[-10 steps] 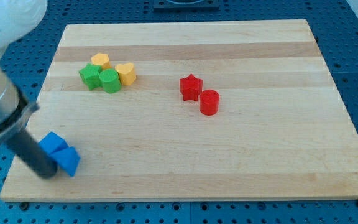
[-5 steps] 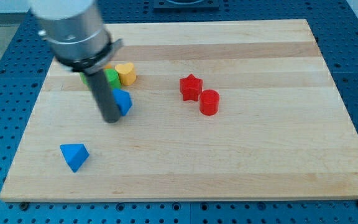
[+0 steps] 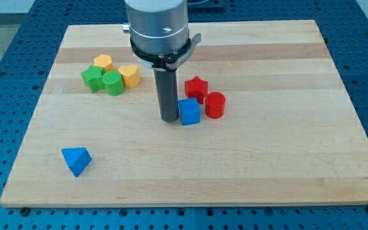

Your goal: Push the blue triangle into the blue cube

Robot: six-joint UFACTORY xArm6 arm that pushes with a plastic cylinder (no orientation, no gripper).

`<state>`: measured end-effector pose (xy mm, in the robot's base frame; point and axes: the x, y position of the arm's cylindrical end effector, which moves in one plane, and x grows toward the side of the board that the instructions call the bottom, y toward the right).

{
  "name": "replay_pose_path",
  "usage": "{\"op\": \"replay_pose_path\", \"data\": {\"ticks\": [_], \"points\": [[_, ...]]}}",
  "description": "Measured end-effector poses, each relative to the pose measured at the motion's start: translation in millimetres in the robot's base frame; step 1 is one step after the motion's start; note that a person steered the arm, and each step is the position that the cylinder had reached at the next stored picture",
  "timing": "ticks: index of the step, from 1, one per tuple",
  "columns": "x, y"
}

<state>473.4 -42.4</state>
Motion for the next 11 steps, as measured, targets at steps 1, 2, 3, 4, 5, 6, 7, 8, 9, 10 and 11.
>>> {"op": "replay_pose_path", "data": {"ticks": [1, 2, 3, 4, 5, 6, 7, 8, 9, 10, 11], "points": [[11.8, -8.4], [102.0, -34.7], [145.6, -102.1], [141.9, -183.1], [115.7, -214.1], [92.2, -194.6], [77.5, -133.9], [87.6, -102.7], [94.5, -88.8], [103.8, -74.7], [121.9, -49.8]]}}
